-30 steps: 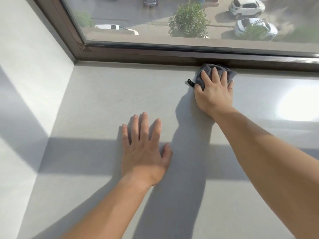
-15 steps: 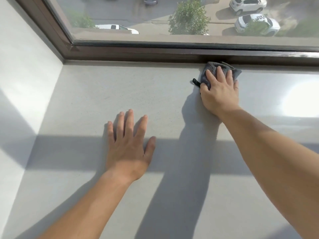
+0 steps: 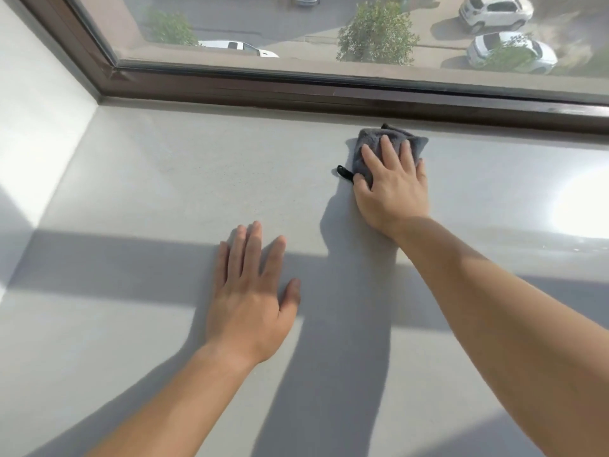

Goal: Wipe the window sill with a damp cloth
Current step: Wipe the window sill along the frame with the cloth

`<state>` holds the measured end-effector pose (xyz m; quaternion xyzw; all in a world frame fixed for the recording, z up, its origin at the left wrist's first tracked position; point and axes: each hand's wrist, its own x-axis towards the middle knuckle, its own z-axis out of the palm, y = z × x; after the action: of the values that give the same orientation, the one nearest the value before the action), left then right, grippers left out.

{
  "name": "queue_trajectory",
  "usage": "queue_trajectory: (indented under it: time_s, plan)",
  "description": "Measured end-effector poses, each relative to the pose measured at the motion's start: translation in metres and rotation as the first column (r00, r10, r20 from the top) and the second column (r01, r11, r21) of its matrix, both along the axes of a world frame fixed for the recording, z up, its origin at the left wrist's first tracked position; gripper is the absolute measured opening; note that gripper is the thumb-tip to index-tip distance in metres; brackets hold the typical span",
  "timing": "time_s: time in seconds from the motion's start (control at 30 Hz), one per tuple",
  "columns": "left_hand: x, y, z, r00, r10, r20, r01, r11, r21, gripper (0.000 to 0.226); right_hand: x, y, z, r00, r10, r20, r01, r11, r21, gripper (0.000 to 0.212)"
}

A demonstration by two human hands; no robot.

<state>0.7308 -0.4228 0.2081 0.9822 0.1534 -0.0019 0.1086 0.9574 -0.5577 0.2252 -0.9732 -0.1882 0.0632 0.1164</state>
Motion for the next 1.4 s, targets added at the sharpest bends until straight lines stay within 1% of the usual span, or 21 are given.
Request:
queue_trajectory:
  time_s: [0.07, 0.13, 0.17, 0.27, 0.33, 0.37, 0.43, 0.5, 0.57, 0.63, 0.73, 0.8, 0.83, 0.93, 1.0, 1.07, 1.17, 1.2, 1.23, 1.3, 1.4]
  plan:
    - [0.001, 0.001, -0.001, 1.000, 0.000, -0.003, 0.000, 1.000, 0.030, 0.064, -0.024, 0.008, -0.004, 0.977, 0.215, 0.007, -0.215, 0.977, -0.012, 0.058]
    - [0.001, 0.001, -0.001, 1.000, 0.006, -0.004, -0.006, 0.999, 0.043, 0.066, -0.021, -0.006, -0.005, 0.964, 0.266, -0.002, -0.266, 0.963, -0.037, 0.057]
    - [0.002, 0.002, -0.001, 1.000, 0.010, -0.003, -0.010, 0.999, 0.047, 0.066, -0.011, -0.018, -0.005, 0.979, 0.205, 0.007, -0.204, 0.978, -0.036, 0.057]
    - [0.003, 0.003, 0.000, 1.000, 0.015, 0.006, -0.015, 0.999, 0.049, 0.066, 0.019, -0.049, 0.000, 0.992, -0.124, -0.017, 0.124, 0.992, -0.010, 0.058]
    - [0.005, 0.003, 0.001, 1.000, 0.017, 0.002, -0.017, 0.998, 0.059, 0.066, 0.016, -0.045, 0.000, 0.982, -0.188, -0.030, 0.187, 0.982, -0.027, 0.060]
    - [0.005, 0.004, 0.003, 1.000, 0.020, -0.003, -0.019, 0.998, 0.060, 0.066, 0.006, -0.035, 0.000, 0.987, -0.158, -0.031, 0.157, 0.987, -0.020, 0.061]
    - [0.006, 0.005, 0.005, 1.000, 0.022, -0.006, -0.022, 0.998, 0.052, 0.066, -0.028, -0.013, 0.000, 1.000, 0.010, 0.000, -0.010, 1.000, 0.017, 0.061]
    - [0.006, 0.007, 0.006, 1.000, 0.022, -0.001, -0.022, 0.999, 0.044, 0.066, -0.066, -0.005, -0.004, 0.975, 0.212, 0.062, -0.214, 0.976, 0.029, 0.061]
    - [0.006, 0.009, 0.007, 1.000, 0.021, 0.004, -0.021, 0.999, 0.037, 0.066, -0.077, -0.015, -0.005, 0.948, 0.314, 0.053, -0.314, 0.949, 0.004, 0.059]
    - [0.006, 0.011, 0.007, 1.000, 0.017, -0.002, -0.017, 0.999, 0.032, 0.066, -0.058, -0.036, -0.007, 0.972, 0.230, 0.050, -0.230, 0.973, 0.002, 0.059]
    - [0.007, 0.013, 0.006, 1.000, 0.015, -0.012, -0.015, 0.999, 0.032, 0.067, -0.030, -0.061, -0.003, 0.991, -0.132, -0.005, 0.132, 0.991, 0.009, 0.058]
    - [0.007, 0.013, 0.005, 1.000, 0.014, -0.011, -0.014, 0.999, 0.029, 0.067, -0.045, -0.050, -0.002, 0.982, -0.187, 0.009, 0.187, 0.982, 0.002, 0.059]
    - [0.007, 0.013, 0.006, 1.000, 0.012, -0.009, -0.012, 1.000, 0.027, 0.067, -0.061, -0.040, -0.001, 0.992, -0.126, 0.028, 0.126, 0.992, 0.004, 0.059]
    - [0.008, 0.015, 0.007, 1.000, 0.009, -0.008, -0.009, 1.000, 0.014, 0.065, -0.115, -0.025, 0.000, 0.979, 0.204, 0.023, -0.204, 0.979, 0.006, 0.063]
    - [0.007, 0.016, 0.008, 1.000, 0.004, -0.007, -0.004, 1.000, 0.012, 0.065, -0.121, -0.037, 0.002, 0.954, 0.299, -0.017, -0.299, 0.954, -0.018, 0.063]
    - [0.006, 0.016, 0.009, 1.000, 0.002, -0.009, -0.001, 1.000, 0.006, 0.065, -0.101, -0.058, 0.001, 0.985, 0.167, -0.030, -0.168, 0.985, -0.036, 0.062]
    - [0.005, 0.015, 0.008, 1.000, -0.001, -0.029, 0.001, 1.000, 0.011, 0.066, -0.081, -0.074, 0.004, 0.982, -0.188, -0.035, 0.186, 0.981, -0.060, 0.059]
    - [0.006, 0.014, 0.008, 1.000, -0.001, -0.031, 0.002, 1.000, 0.015, 0.067, -0.087, -0.070, 0.004, 0.978, -0.207, -0.022, 0.205, 0.977, -0.064, 0.059]
    - [0.006, 0.013, 0.009, 1.000, -0.002, -0.030, 0.002, 1.000, 0.016, 0.067, -0.099, -0.064, 0.004, 0.986, -0.169, -0.003, 0.169, 0.984, -0.049, 0.060]
    - [0.006, 0.013, 0.009, 1.000, -0.001, -0.027, 0.001, 1.000, 0.011, 0.068, -0.133, -0.054, 0.002, 0.999, 0.016, 0.038, -0.017, 1.000, 0.012, 0.061]
    - [0.005, 0.012, 0.013, 1.000, -0.002, -0.027, 0.002, 1.000, -0.011, 0.068, -0.163, -0.067, 0.002, 0.967, 0.252, 0.024, -0.253, 0.968, 0.001, 0.062]
